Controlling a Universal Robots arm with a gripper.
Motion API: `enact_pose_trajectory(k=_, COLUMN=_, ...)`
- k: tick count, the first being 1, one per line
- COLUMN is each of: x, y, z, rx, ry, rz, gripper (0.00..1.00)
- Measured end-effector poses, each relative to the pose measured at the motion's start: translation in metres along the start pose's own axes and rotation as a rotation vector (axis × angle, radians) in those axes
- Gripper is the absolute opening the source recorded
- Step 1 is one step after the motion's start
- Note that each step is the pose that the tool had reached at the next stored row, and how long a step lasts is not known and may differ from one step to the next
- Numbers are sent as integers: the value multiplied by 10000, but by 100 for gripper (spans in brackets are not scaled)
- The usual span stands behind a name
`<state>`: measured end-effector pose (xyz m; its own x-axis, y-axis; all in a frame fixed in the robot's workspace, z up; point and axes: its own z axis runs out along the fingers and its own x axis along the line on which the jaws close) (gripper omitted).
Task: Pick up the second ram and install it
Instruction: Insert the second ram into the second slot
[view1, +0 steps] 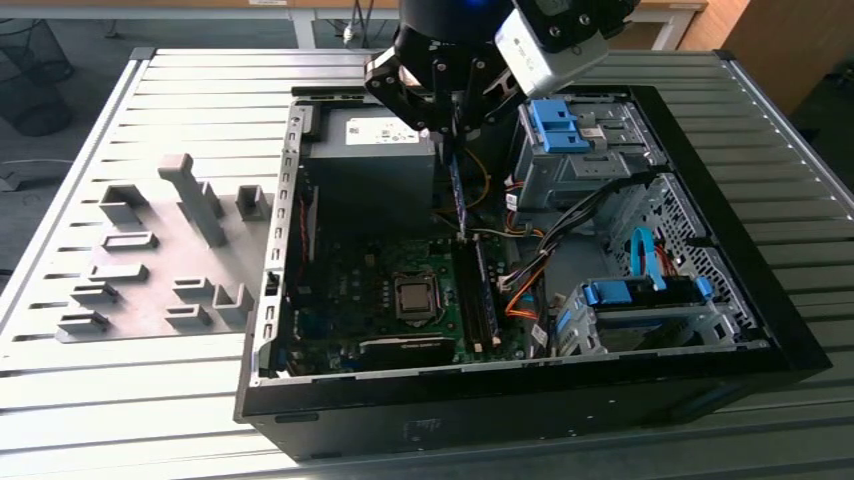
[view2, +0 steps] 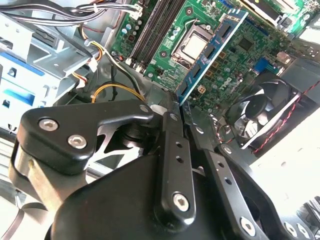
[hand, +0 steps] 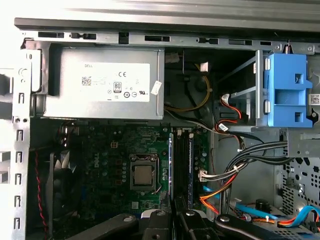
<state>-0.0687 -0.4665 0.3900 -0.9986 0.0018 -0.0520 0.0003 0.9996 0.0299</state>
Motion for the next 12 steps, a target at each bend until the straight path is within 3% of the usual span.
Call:
enact_pose_trajectory(k=6, x=0, y=0, z=0, rx=1, ry=2, rz=4, gripper=14)
enact_pose_trajectory(k=12, x=-5, y=0, z=1, rx=0, ry=58, rz=5, gripper=14)
